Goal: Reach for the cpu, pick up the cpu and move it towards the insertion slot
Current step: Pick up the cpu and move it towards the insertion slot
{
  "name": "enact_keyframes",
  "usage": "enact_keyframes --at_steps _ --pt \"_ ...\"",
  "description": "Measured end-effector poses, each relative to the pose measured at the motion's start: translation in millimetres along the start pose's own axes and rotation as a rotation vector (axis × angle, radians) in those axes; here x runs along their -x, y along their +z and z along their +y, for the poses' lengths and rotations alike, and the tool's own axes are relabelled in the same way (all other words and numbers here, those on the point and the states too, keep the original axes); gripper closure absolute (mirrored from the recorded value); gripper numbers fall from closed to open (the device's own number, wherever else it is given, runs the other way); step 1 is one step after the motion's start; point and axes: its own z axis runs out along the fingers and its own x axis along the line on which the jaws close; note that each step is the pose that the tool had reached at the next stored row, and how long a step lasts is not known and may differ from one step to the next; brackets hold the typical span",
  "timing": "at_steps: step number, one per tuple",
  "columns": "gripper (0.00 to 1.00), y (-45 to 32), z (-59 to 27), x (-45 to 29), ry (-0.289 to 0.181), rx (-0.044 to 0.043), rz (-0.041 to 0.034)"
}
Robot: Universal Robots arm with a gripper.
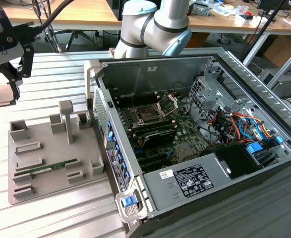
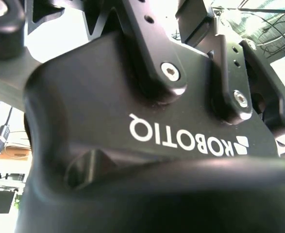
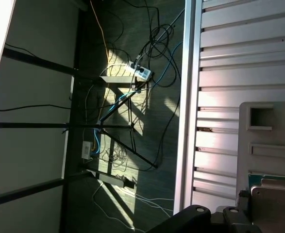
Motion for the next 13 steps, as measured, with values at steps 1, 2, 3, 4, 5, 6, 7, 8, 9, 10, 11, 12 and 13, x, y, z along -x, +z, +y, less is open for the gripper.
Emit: enact_keyframes --at_steps 1,2,3,4,5,6,7,8,9,10,11,12,13 --pt "0.45 -0.5 0.0 0.0 0.000 0.0000 0.0000" --pt "0.45 -1.2 0.0 0.0 0.000 0.0001 0.0000" --pt "0.45 -2.0 0.1 0.0 0.000 0.0001 0.0000" --pt "0.45 -2.3 0.1 0.0 0.000 0.0001 0.0000" --pt "0.45 -2.8 0.1 0.0 0.000 0.0001 0.0000" --pt "0.45 -3.3 0.1 0.0 0.000 0.0002 0.0000" --pt "0.45 -3.7 0.2 -0.1 0.000 0.0002 0.0001" --pt "0.45 -4.7 0.2 -0.1 0.000 0.0002 0.0000" --pt "0.45 -5.3 0.2 -0.1 0.000 0.0002 0.0000" --pt "0.45 -5.7 0.2 -0.1 0.000 0.0002 0.0000" --pt "0.45 -6.3 0.2 -0.1 0.000 0.0002 0.0000" --pt "0.45 -6.8 0.3 -0.1 0.000 0.0002 0.0000" --pt "0.45 -7.3 0.3 -0.1 0.000 0.0002 0.0001"
